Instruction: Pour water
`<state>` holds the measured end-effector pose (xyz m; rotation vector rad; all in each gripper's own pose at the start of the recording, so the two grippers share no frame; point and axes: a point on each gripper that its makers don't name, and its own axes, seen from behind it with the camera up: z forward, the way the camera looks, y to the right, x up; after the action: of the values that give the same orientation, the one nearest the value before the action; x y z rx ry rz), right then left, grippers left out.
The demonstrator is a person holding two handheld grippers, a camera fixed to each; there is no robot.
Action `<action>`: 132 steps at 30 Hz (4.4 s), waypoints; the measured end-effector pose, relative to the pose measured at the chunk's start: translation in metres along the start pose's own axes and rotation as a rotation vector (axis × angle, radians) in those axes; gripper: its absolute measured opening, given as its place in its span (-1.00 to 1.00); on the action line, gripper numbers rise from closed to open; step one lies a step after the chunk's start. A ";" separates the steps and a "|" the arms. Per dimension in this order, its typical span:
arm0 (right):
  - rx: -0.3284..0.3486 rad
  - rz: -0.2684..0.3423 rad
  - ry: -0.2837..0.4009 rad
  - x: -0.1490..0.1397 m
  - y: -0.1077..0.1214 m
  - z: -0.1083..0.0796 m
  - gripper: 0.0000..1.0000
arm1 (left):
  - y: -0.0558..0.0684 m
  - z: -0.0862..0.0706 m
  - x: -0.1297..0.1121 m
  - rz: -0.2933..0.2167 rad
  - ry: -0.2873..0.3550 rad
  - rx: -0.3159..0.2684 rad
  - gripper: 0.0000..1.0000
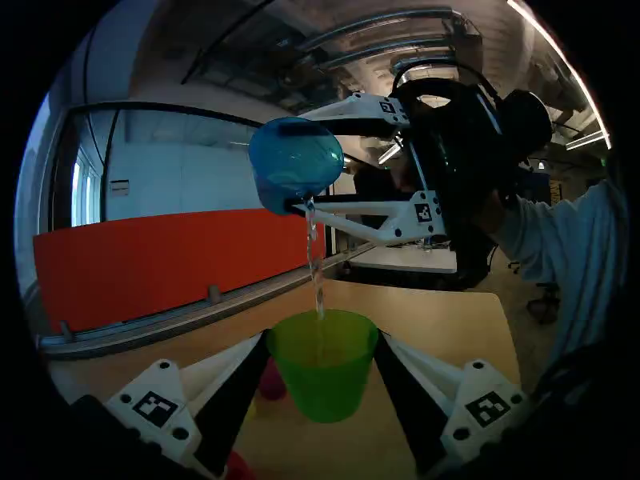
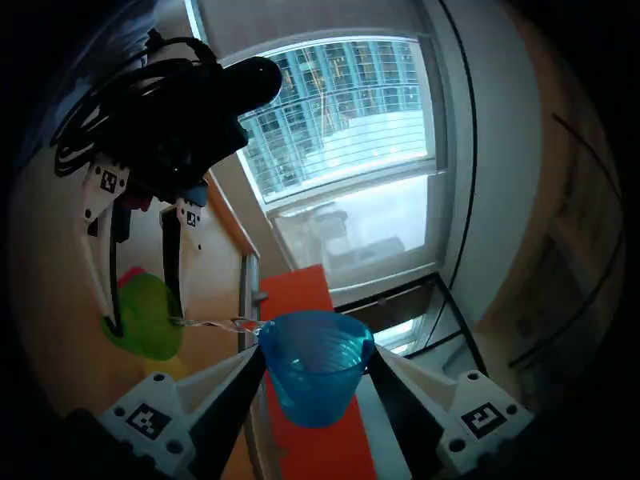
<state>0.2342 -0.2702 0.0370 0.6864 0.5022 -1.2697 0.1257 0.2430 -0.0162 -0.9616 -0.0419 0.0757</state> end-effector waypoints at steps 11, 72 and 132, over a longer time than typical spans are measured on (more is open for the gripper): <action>-0.003 -0.056 0.005 0.004 0.001 0.003 0.80 | 0.000 -0.001 0.000 0.000 0.002 0.001 0.80; -0.064 -0.398 0.013 0.026 0.010 0.007 0.80 | -0.002 0.002 0.006 0.009 0.006 0.017 0.79; 0.066 1.038 0.103 0.034 -0.009 -0.027 0.80 | -0.002 0.000 0.021 0.012 0.022 0.045 0.79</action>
<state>0.2344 -0.2751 -0.0070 0.8995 0.1251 -0.2746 0.1469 0.2438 -0.0140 -0.9180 -0.0141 0.0764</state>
